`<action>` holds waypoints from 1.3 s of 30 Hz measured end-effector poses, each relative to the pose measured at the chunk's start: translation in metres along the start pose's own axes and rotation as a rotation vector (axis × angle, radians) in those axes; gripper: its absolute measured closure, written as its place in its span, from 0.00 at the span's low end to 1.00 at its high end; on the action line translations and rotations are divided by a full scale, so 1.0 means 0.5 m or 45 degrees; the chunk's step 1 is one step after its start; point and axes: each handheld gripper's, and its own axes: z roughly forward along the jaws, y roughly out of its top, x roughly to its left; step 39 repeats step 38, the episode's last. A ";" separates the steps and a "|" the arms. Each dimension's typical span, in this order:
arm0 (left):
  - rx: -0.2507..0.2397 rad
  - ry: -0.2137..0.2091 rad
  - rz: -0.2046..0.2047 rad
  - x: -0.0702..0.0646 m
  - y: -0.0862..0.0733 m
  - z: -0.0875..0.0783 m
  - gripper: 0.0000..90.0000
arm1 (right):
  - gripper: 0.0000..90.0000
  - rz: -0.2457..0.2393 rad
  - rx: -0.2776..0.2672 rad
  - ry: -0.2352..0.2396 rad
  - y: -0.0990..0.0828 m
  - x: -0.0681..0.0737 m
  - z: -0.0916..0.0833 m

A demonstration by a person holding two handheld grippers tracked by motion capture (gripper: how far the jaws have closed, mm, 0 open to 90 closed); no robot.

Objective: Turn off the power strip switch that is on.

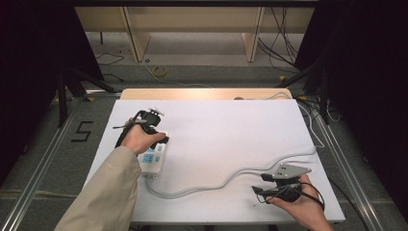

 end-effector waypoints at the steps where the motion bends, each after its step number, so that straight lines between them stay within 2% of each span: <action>1: -0.012 -0.003 0.009 0.000 -0.004 -0.002 0.39 | 0.47 0.000 0.000 0.000 0.000 0.000 0.000; 3: -0.058 -0.002 0.029 -0.001 -0.016 -0.006 0.35 | 0.47 -0.001 -0.002 -0.001 0.000 0.000 -0.001; 6: -0.082 -0.005 0.076 -0.007 -0.035 -0.010 0.29 | 0.47 -0.001 -0.002 -0.001 -0.001 0.000 -0.001; 13: -0.181 -0.057 0.100 -0.024 -0.081 -0.030 0.26 | 0.47 -0.001 -0.003 -0.001 -0.001 0.001 0.000; 18: -0.198 -0.051 0.116 -0.035 -0.114 -0.037 0.25 | 0.47 -0.001 -0.005 0.003 0.000 0.003 0.000; 21: -0.264 -0.048 0.138 -0.045 -0.137 -0.038 0.25 | 0.47 -0.001 -0.008 0.002 -0.001 0.002 -0.001; 25: -0.341 -0.060 0.121 -0.055 -0.166 -0.044 0.24 | 0.46 0.000 -0.008 0.001 -0.002 0.002 0.000; 28: -0.371 -0.083 0.120 -0.063 -0.188 -0.048 0.23 | 0.46 0.000 -0.009 0.002 -0.002 0.002 0.001; 33: -0.373 -0.107 0.144 -0.077 -0.215 -0.049 0.22 | 0.46 -0.003 -0.007 0.005 -0.002 0.003 0.002; 39: -0.382 -0.108 0.163 -0.086 -0.221 -0.045 0.22 | 0.46 -0.004 -0.009 0.008 -0.002 0.004 0.001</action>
